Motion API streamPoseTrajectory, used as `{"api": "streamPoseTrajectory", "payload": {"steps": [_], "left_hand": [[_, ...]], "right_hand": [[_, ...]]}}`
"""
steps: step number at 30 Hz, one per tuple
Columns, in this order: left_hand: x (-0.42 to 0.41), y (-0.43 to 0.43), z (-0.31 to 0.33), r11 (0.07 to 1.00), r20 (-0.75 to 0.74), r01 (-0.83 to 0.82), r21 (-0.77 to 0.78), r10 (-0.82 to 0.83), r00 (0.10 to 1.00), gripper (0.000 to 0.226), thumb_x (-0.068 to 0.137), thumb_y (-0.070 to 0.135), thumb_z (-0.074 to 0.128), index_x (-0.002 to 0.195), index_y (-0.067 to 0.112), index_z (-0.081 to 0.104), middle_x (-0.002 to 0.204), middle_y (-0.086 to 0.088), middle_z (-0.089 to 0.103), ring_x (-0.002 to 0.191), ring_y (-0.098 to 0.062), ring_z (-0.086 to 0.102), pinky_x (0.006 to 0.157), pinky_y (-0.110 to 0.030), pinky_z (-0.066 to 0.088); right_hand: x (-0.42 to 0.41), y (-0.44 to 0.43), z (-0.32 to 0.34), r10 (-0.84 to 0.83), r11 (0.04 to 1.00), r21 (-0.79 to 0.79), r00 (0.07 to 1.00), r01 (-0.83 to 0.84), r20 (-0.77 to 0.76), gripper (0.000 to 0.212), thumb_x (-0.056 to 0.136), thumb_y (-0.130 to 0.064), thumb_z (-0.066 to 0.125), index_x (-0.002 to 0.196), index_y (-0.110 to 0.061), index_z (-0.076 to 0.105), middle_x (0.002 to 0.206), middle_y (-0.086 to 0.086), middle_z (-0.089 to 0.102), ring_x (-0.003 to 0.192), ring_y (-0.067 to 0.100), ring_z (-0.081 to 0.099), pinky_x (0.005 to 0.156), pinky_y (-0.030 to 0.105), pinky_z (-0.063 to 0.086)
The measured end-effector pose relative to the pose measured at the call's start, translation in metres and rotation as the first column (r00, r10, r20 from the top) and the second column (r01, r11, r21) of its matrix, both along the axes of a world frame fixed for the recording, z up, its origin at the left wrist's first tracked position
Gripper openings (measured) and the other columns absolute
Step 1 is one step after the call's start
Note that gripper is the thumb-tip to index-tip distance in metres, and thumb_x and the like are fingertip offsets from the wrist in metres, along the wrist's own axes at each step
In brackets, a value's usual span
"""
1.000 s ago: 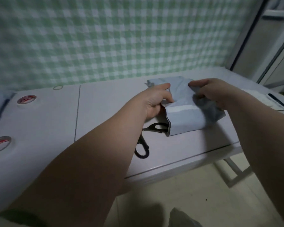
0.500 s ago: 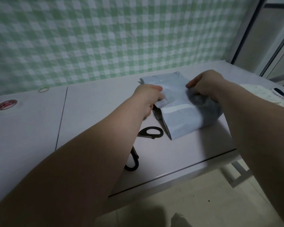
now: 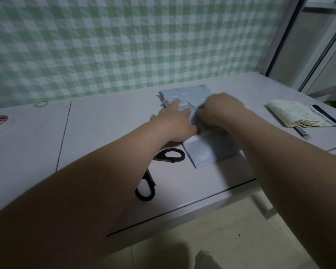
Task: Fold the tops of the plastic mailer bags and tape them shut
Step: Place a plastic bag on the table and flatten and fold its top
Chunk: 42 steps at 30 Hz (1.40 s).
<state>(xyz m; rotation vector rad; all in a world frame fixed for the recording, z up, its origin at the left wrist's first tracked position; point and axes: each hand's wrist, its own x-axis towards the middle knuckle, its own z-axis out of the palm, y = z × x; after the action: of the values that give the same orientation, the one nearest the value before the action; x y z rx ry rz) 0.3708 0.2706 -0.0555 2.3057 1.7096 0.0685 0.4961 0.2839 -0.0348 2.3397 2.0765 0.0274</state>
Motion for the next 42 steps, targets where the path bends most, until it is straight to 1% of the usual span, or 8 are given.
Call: {"api": "streamPoseTrajectory", "payload": {"steps": [8,14,18,21,23,27,34,42], "left_hand": [[0.001,0.026,-0.002,0.994,-0.093,0.072,-0.078,-0.079,0.993,0.071,0.096,0.057,0.032,0.152,0.031,-0.004,0.156,-0.002,-0.027,0.147,-0.029,-0.003,0.117,-0.051,0.001],[0.002,0.048,-0.004,0.994,-0.067,0.088,-0.059,-0.092,0.993,0.069,0.095,0.056,0.033,0.151,0.034,-0.001,0.156,0.002,-0.026,0.148,-0.027,-0.001,0.115,-0.056,-0.003],[-0.004,0.037,-0.001,0.998,-0.099,0.055,-0.041,-0.059,0.993,0.062,0.097,0.055,0.027,0.152,0.032,0.009,0.158,-0.001,-0.022,0.147,-0.027,-0.004,0.114,-0.060,0.001],[-0.020,0.021,0.010,0.998,0.009,0.044,0.048,-0.045,0.999,0.048,0.101,0.042,0.029,0.136,0.014,0.047,0.156,-0.015,0.019,0.138,-0.030,0.028,0.107,-0.048,0.028],[-0.038,0.006,0.020,0.986,0.090,0.017,0.168,-0.032,0.995,0.034,0.099,0.026,0.038,0.113,0.006,0.062,0.126,-0.014,0.056,0.108,-0.027,0.051,0.087,-0.037,0.042],[-0.086,-0.028,0.041,0.963,0.196,-0.129,0.235,0.083,0.977,0.028,0.088,0.007,0.049,0.098,0.023,0.071,0.101,0.001,0.063,0.092,-0.019,0.059,0.086,-0.034,0.052],[-0.207,-0.097,0.061,0.897,0.257,-0.330,0.293,0.259,0.931,0.032,0.088,0.008,0.051,0.109,0.024,0.069,0.115,0.002,0.064,0.102,-0.018,0.060,0.088,-0.031,0.049],[-0.363,-0.169,0.036,0.765,0.116,-0.601,0.234,0.591,0.798,0.033,0.086,0.017,0.056,0.118,0.020,0.064,0.129,-0.003,0.059,0.120,-0.023,0.051,0.097,-0.029,0.039]], "right_hand": [[0.004,0.037,-0.040,-0.114,0.985,-0.152,0.974,0.085,-0.194,0.077,0.095,-0.053,0.024,0.151,-0.005,0.003,0.159,0.014,0.003,0.146,0.027,0.004,0.118,0.045,0.009],[0.004,0.046,-0.039,-0.171,0.984,-0.093,0.946,0.151,-0.274,0.077,0.093,-0.054,0.024,0.151,-0.005,0.007,0.159,0.012,0.006,0.146,0.027,0.006,0.118,0.045,0.008],[-0.003,0.034,-0.027,-0.145,0.989,-0.022,0.927,0.146,-0.346,0.060,0.091,-0.041,0.031,0.138,-0.007,0.043,0.145,0.018,0.040,0.132,0.032,0.038,0.109,0.039,0.032],[-0.008,0.016,-0.012,-0.099,0.952,0.237,0.928,0.194,-0.360,0.029,0.092,-0.022,0.044,0.108,-0.005,0.062,0.118,0.016,0.059,0.109,0.033,0.055,0.079,0.029,0.039],[-0.021,0.000,-0.002,-0.062,0.924,0.329,0.926,0.195,-0.373,0.022,0.091,-0.019,0.045,0.092,-0.007,0.063,0.098,0.013,0.060,0.090,0.032,0.057,0.068,0.027,0.035],[-0.070,-0.029,0.018,0.019,0.937,0.318,0.891,0.142,-0.454,0.030,0.091,-0.025,0.046,0.066,-0.008,0.051,0.062,0.004,0.045,0.054,0.020,0.042,0.049,0.024,0.026],[-0.184,-0.081,0.036,0.264,0.960,0.245,0.737,-0.136,-0.623,0.025,0.079,-0.017,0.054,0.084,0.004,0.067,0.079,0.020,0.068,0.060,0.023,0.049,0.057,0.031,0.045],[-0.307,-0.142,0.021,0.539,0.806,0.197,0.556,-0.558,-0.633,0.015,0.083,-0.027,0.064,0.093,-0.020,0.073,0.095,-0.003,0.070,0.085,0.013,0.061,0.074,0.023,0.045]]}}
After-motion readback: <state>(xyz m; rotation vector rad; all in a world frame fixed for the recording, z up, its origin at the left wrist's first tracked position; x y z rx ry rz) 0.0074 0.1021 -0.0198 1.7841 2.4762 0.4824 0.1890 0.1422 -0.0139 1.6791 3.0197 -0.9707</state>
